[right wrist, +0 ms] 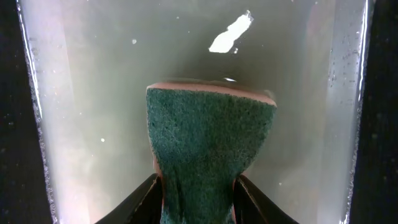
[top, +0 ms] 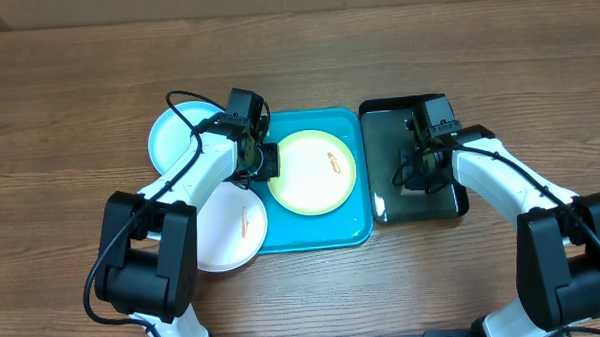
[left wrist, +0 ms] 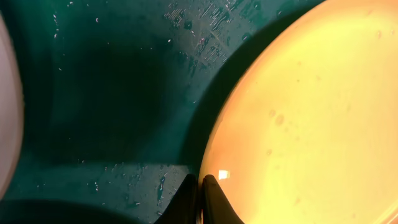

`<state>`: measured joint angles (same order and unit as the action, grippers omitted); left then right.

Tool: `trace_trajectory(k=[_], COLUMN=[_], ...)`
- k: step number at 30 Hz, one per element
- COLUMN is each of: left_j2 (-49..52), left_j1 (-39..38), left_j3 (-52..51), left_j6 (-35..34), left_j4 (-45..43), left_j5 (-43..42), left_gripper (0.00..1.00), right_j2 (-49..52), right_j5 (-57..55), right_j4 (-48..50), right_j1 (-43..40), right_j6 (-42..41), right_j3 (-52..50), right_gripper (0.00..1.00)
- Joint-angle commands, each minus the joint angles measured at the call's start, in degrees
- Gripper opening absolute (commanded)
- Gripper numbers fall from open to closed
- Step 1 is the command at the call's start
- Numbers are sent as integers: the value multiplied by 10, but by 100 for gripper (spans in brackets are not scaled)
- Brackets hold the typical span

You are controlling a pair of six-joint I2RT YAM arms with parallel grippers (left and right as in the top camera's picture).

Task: Clean dirty plates on tray and stack at the side
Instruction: 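Grasp the green sponge with the right gripper and lift it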

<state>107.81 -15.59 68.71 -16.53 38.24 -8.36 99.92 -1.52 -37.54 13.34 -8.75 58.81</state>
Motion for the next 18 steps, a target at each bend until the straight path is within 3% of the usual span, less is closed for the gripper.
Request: trace_trajectory(k=[1, 5, 10, 13, 18], left_j2=[7, 7, 7, 7, 7], left_j1=[2, 2, 2, 2, 2], left_j3=[-1, -1, -1, -1, -1], left_j6=[2, 2, 3, 3, 2], left_j4=[0, 0, 0, 0, -1], left_j5=[-2, -2, -2, 0, 6], left_gripper=[6, 6, 6, 6, 7], right_j2=[5, 19, 20, 17, 9], right_j5=[-3, -4, -6, -20, -45], right_j4=[2, 3, 2, -12, -63], right_j1=[3, 3, 3, 3, 3], right_j6=[1, 2, 2, 2, 2], right_j3=[-4, -4, -1, 9, 50], right_gripper=[39, 39, 22, 4, 4])
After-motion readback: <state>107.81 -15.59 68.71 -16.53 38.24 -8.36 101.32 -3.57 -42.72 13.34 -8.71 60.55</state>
